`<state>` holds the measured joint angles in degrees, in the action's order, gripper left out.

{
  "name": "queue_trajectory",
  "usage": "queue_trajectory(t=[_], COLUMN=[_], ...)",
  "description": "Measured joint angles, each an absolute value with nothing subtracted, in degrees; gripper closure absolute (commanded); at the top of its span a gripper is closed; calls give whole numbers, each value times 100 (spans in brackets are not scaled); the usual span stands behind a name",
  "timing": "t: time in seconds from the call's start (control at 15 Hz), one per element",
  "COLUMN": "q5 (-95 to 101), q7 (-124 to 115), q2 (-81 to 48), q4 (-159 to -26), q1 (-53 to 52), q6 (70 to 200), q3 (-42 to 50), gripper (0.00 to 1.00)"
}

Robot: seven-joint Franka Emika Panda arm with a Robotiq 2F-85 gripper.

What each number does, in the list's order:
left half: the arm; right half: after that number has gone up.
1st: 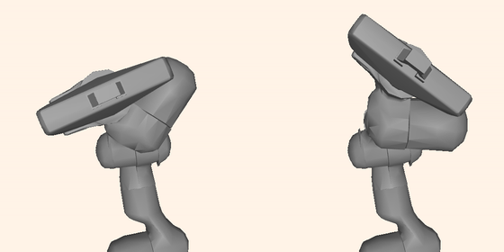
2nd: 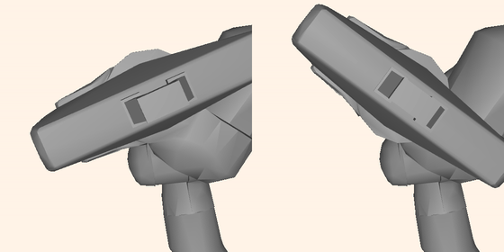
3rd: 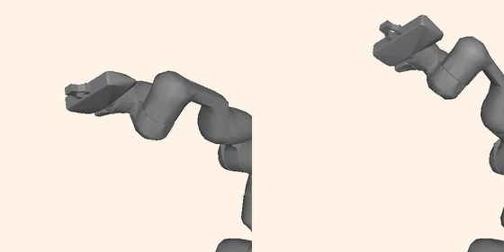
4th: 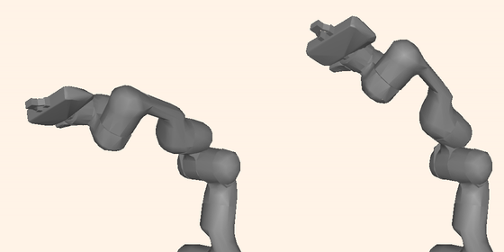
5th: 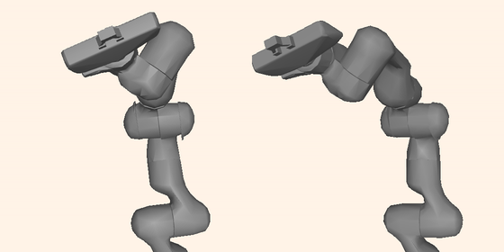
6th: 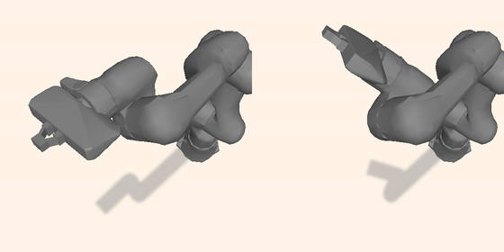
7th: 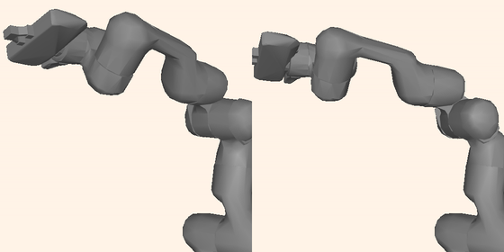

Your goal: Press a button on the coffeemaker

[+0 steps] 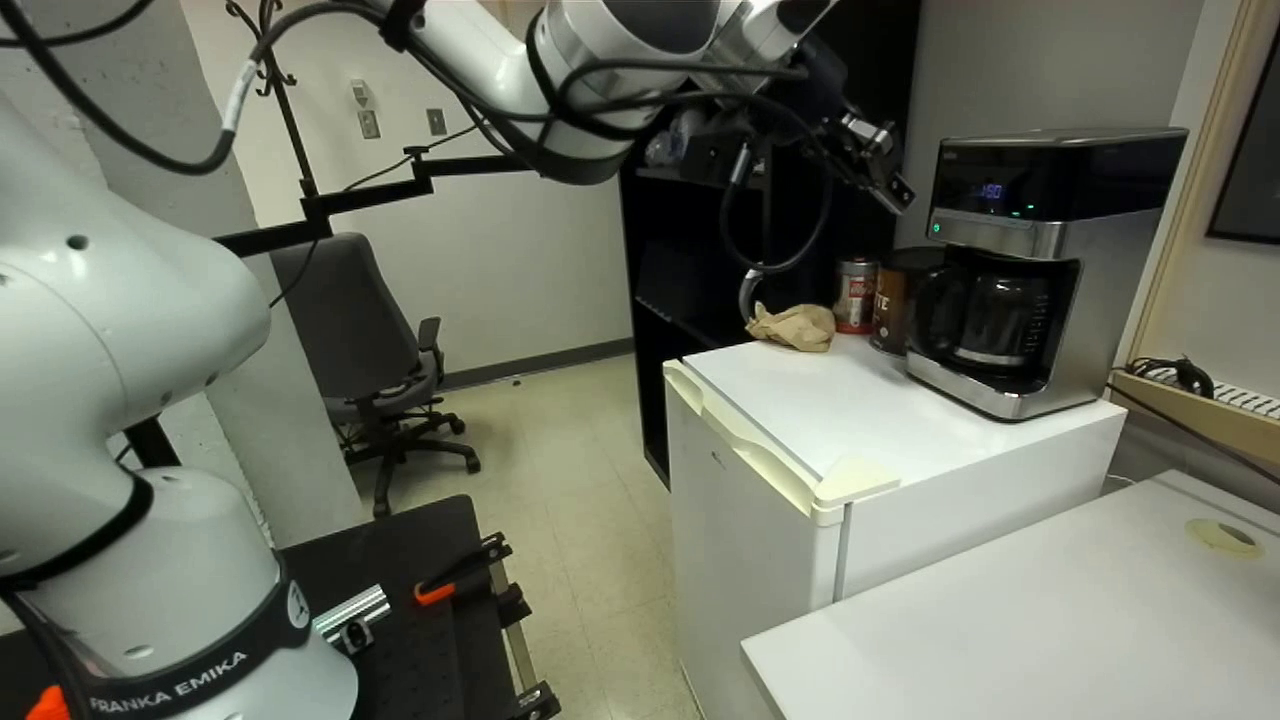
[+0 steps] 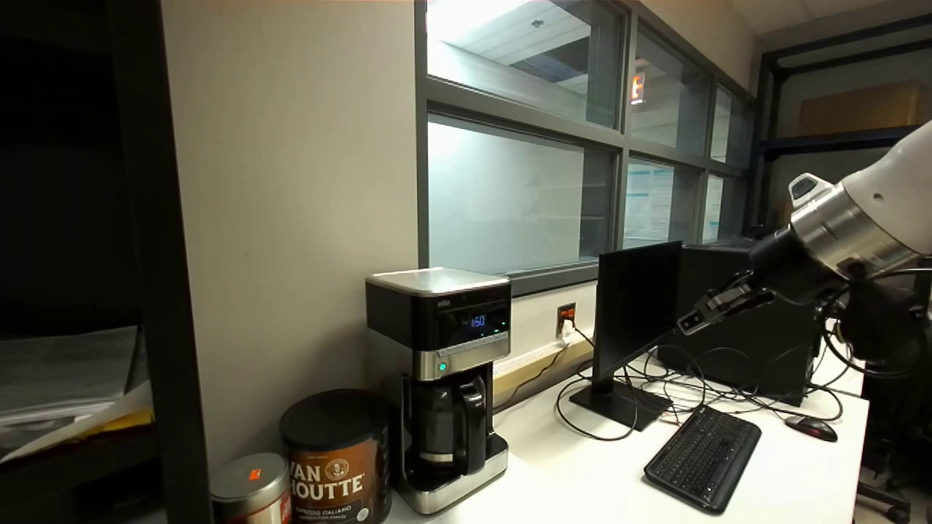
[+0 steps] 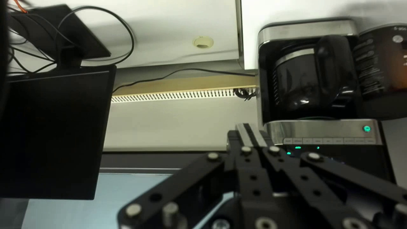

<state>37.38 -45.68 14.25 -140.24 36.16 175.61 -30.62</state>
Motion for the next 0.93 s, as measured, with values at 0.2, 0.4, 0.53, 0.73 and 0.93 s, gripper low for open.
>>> queue_trajectory(t=[0.2, 0.4, 0.53, 0.73, 0.93], q5=[4542, 5309, 5799, 6495, 7117], q7=[-5534, -6527, -7157, -8005, -8660], q2=[1372, 1337, 1308, 1231, 1014], q4=[-13659, -13362, -13178, -12906, -12649], q1=[4554, 5389, 5923, 6717, 7490], q6=[17571, 17566, 17549, 17417, 17094], q3=[-3922, -4812, -5408, -6303, -7194], gripper=[100, 100, 100, 100, 100])
